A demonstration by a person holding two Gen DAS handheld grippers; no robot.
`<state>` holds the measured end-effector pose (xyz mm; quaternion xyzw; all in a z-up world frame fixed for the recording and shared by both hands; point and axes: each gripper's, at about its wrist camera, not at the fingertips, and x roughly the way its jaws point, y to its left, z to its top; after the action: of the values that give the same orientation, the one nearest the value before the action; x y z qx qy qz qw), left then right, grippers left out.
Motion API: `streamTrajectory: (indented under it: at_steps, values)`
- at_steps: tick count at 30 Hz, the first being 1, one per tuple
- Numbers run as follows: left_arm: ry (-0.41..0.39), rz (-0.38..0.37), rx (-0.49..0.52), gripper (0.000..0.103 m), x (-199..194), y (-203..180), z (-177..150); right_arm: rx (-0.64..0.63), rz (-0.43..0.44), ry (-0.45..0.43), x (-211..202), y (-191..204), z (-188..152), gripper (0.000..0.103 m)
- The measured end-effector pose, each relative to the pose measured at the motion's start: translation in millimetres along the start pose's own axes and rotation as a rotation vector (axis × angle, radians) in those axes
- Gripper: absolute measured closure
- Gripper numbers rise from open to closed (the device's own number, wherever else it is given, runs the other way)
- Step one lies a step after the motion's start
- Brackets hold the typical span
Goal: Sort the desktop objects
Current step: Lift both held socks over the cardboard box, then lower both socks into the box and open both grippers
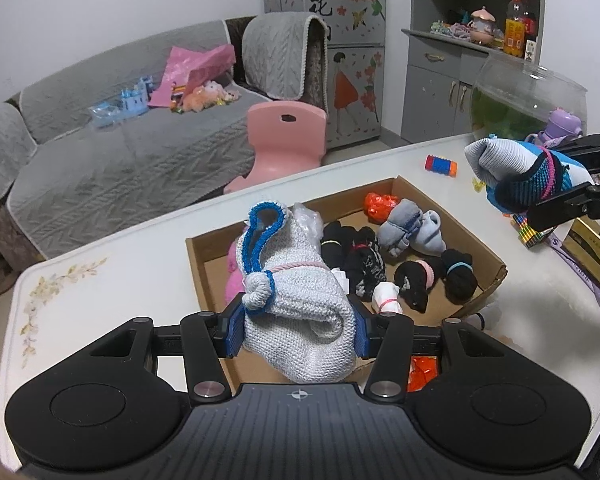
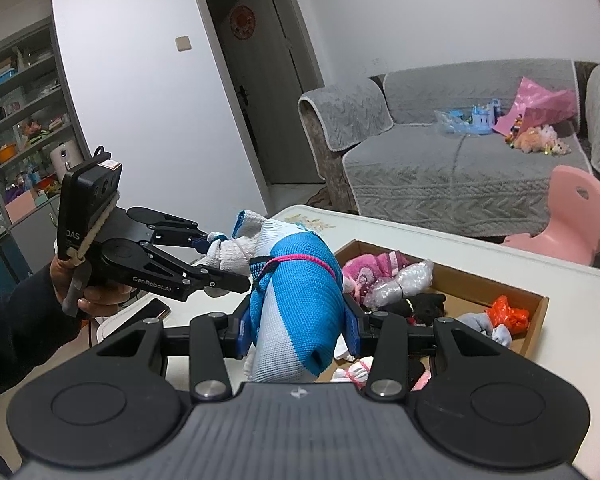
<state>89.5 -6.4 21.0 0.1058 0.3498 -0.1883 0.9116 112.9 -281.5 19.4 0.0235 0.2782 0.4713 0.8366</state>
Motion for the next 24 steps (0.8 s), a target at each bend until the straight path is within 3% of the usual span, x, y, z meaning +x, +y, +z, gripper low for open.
streamTrajectory:
  at_steps: [24]
  values:
    - [0.127, -0.041, -0.024, 0.046, 89, -14, -8, 0.054, -0.078, 0.15, 47, -39, -20, 0.063]
